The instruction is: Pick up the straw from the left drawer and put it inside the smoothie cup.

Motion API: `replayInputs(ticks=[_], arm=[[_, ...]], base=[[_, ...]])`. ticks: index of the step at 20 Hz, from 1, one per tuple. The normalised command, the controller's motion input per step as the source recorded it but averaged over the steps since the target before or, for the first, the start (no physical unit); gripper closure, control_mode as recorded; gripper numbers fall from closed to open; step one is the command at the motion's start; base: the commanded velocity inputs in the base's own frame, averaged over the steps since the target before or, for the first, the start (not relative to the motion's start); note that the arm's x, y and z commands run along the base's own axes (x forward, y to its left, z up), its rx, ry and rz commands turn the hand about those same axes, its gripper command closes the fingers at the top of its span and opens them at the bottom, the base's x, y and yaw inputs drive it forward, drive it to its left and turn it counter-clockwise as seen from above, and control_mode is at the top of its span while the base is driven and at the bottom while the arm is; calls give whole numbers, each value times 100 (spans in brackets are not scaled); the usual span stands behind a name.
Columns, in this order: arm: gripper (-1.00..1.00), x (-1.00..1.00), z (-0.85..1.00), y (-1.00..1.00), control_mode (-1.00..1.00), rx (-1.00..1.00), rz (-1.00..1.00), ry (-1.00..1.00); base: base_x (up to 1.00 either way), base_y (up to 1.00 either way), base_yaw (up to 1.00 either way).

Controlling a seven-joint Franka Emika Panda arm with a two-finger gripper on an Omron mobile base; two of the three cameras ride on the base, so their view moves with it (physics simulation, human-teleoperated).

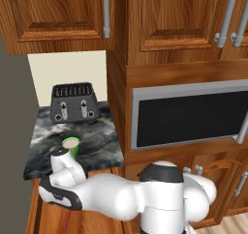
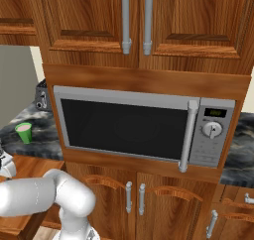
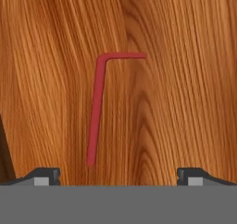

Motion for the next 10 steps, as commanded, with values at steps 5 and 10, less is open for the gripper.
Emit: replayInputs(ticks=[5, 10], arm=[[-100, 20, -37, 16, -100, 0, 0, 0], [-100, 12, -42, 20, -100, -1, 0, 0]], base=[[0, 0, 0], [0, 0, 0]])
